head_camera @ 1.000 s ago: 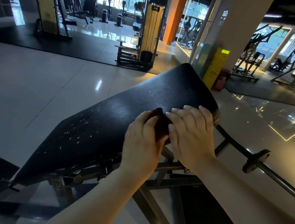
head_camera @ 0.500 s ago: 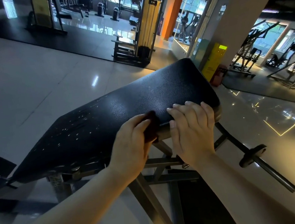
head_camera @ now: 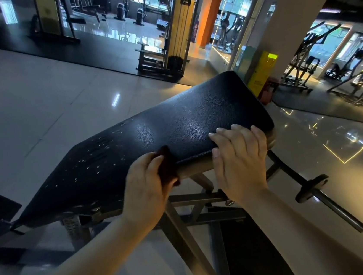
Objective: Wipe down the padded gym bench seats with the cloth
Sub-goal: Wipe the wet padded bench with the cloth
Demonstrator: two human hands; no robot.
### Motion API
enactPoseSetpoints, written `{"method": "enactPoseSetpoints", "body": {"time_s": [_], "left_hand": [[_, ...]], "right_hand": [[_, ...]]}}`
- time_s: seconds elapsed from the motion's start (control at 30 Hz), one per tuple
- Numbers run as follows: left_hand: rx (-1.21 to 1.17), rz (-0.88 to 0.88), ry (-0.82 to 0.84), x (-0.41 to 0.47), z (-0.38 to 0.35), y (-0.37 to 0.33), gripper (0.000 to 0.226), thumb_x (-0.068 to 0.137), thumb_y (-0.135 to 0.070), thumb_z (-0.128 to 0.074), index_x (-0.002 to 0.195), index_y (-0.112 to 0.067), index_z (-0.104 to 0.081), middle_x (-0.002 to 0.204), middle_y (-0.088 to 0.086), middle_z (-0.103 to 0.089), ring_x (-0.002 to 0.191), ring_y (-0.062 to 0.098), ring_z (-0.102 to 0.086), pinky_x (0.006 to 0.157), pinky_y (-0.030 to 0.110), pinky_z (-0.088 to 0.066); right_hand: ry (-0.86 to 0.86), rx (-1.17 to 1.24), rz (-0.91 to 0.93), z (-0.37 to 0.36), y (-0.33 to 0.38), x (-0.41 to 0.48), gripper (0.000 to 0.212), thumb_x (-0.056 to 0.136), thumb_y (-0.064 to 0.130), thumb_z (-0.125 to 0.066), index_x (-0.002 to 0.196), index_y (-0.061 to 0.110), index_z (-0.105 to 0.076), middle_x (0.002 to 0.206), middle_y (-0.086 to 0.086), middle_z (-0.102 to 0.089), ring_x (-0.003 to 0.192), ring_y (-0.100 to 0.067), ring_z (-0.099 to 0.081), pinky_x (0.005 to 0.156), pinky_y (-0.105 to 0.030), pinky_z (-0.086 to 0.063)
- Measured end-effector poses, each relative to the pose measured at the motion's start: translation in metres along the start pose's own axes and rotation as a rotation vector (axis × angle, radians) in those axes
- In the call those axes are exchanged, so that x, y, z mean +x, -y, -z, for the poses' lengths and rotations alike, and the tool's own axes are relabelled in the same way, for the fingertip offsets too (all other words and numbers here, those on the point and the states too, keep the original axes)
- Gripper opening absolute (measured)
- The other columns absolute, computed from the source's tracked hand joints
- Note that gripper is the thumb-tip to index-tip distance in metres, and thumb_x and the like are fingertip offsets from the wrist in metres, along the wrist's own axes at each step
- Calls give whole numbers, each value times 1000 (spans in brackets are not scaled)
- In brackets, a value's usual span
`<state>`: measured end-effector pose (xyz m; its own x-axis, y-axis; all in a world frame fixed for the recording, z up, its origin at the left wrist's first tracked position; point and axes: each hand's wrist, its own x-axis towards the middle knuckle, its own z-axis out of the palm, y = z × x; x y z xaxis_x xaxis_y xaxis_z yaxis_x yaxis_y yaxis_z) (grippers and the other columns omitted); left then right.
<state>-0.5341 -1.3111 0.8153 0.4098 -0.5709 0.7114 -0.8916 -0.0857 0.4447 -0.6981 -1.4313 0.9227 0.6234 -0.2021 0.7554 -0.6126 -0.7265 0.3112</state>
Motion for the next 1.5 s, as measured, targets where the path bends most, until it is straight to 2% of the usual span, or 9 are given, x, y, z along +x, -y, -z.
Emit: {"method": "enactPoseSetpoints", "body": {"time_s": [0.2, 0.5, 0.63, 0.8, 0.93, 1.07, 1.2, 1.3, 1.5], "left_hand": [[-40, -197, -92, 41, -13, -69, 62, 89, -36, -72, 135, -7, -43, 136, 15, -47, 126, 28, -47, 109, 45, -42], [107, 42, 159, -30, 19, 55, 69, 87, -47, -57, 139, -3, -45, 143, 19, -45, 133, 38, -46, 109, 55, -42], [8, 49, 86, -11, 18, 31, 65, 85, -38, -67, 135, -2, -47, 136, 17, -48, 124, 31, -51, 106, 51, -46], [-49, -51, -13, 10, 1, -17, 63, 89, -36, -68, 138, -7, -42, 139, 15, -43, 129, 31, -46, 113, 44, -38], [22, -107, 102, -7, 8, 22, 70, 85, -38, -72, 140, -7, -40, 141, 16, -43, 131, 31, -45, 111, 51, -41], [24, 35, 169, -34, 21, 77, 66, 86, -33, -69, 137, -2, -42, 140, 21, -46, 123, 35, -53, 102, 52, -49], [-69, 112, 135, -32, 25, 74, 55, 95, -37, -53, 136, 0, -47, 140, 18, -44, 126, 33, -49, 108, 48, -43], [-112, 170, 181, -9, 21, 34, 61, 91, -40, -56, 141, -8, -43, 146, 12, -40, 138, 33, -40, 114, 52, -36], [-176, -97, 263, 35, 28, -22, 58, 101, -50, -38, 150, -18, -30, 156, 3, -31, 147, 20, -24, 123, 42, -19]], "right_hand": [[17, 15, 11, 3, -2, -1, 48, 108, 29, -24, 128, 8, -63, 128, -9, -64, 130, -28, -45, 123, -41, -9], [-28, 55, -74, 0, 9, 0, 40, 105, 26, -35, 124, 9, -66, 126, -8, -62, 131, -29, -43, 123, -45, -11], [-35, 55, -141, -3, 20, -1, 41, 105, 27, -35, 121, 8, -67, 126, -9, -62, 133, -30, -42, 123, -47, -9], [-33, 56, -150, -4, 23, -1, 39, 104, 26, -36, 121, 7, -67, 126, -10, -61, 133, -32, -44, 123, -50, -11], [-23, 62, -152, -2, 25, -2, 39, 104, 26, -38, 122, 6, -66, 127, -11, -61, 133, -32, -44, 123, -51, -11], [1, 51, -176, -1, 31, -1, 40, 105, 26, -37, 124, 5, -65, 129, -12, -60, 135, -32, -41, 123, -50, -9], [43, 40, -205, 3, 40, -1, 41, 105, 27, -36, 127, 5, -62, 132, -13, -58, 138, -32, -39, 124, -50, -7], [73, 20, -228, 6, 47, -2, 42, 105, 27, -36, 130, 4, -60, 135, -15, -56, 139, -33, -38, 125, -50, -7], [125, -42, -252, 9, 58, -2, 44, 105, 28, -34, 133, 5, -59, 138, -17, -55, 140, -35, -38, 124, -50, -9]]}}
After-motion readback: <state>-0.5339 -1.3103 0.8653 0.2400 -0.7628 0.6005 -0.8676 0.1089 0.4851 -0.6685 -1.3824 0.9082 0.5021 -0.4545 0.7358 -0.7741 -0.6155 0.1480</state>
